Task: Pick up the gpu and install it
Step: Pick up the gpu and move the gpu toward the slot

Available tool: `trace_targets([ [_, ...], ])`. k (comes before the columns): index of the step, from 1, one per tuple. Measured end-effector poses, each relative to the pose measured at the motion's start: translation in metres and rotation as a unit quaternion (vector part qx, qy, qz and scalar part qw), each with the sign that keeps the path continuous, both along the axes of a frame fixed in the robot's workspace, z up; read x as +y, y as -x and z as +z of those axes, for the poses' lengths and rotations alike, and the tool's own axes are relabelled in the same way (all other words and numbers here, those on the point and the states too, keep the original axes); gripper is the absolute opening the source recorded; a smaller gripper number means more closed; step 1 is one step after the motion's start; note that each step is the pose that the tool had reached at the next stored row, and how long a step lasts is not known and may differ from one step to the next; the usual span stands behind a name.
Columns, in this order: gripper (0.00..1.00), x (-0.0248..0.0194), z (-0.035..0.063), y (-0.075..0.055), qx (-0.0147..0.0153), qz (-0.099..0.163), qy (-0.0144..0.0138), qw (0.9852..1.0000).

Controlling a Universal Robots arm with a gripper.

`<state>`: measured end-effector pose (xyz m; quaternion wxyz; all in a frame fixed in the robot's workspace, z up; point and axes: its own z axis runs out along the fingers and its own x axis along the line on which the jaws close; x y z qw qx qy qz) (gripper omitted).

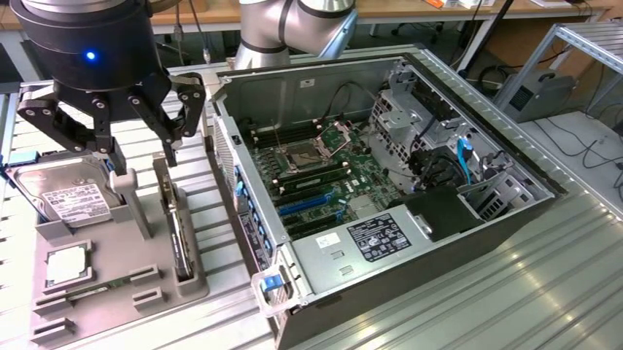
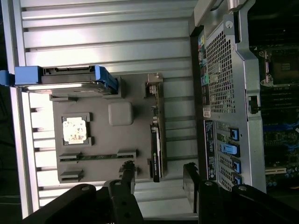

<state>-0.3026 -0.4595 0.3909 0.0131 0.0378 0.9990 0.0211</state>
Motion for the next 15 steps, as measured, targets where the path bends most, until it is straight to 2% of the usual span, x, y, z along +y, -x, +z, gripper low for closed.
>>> trace_targets([
  [5, 0.54, 0.0, -0.0025, 0.0, 0.0, 0.0, 0.0, 1.0],
  [15, 0.54, 0.0, -0.0227, 0.0, 0.0, 0.0, 0.0, 1.0],
])
